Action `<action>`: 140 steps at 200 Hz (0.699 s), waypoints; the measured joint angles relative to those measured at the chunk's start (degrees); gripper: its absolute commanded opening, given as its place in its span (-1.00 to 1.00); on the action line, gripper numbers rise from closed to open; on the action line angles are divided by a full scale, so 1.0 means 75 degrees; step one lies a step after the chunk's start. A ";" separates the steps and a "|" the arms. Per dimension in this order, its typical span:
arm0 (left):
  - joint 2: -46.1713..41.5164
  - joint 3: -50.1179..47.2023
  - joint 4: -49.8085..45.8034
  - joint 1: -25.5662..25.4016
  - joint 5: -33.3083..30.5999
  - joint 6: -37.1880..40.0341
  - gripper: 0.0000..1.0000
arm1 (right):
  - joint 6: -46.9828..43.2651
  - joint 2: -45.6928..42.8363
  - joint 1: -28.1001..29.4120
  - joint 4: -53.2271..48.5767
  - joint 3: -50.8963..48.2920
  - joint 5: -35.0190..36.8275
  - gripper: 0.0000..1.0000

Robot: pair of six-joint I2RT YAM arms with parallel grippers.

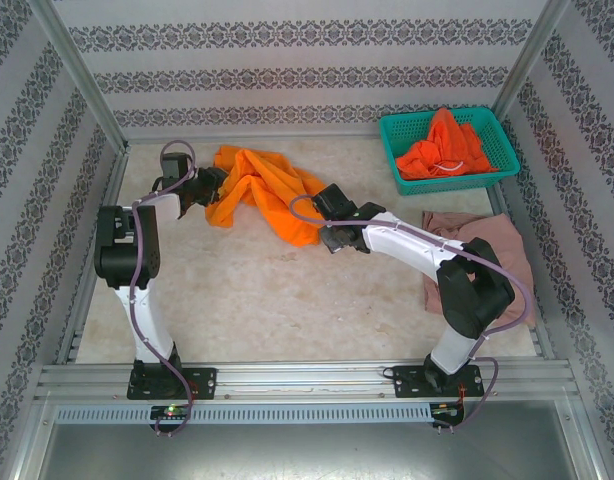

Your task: Fold and stack the shorts

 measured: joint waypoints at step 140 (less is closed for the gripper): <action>-0.2122 0.4395 -0.2675 0.0449 -0.0440 0.1958 -1.00 | -0.0353 -0.1915 -0.1137 -0.0344 0.1559 -0.0286 -1.00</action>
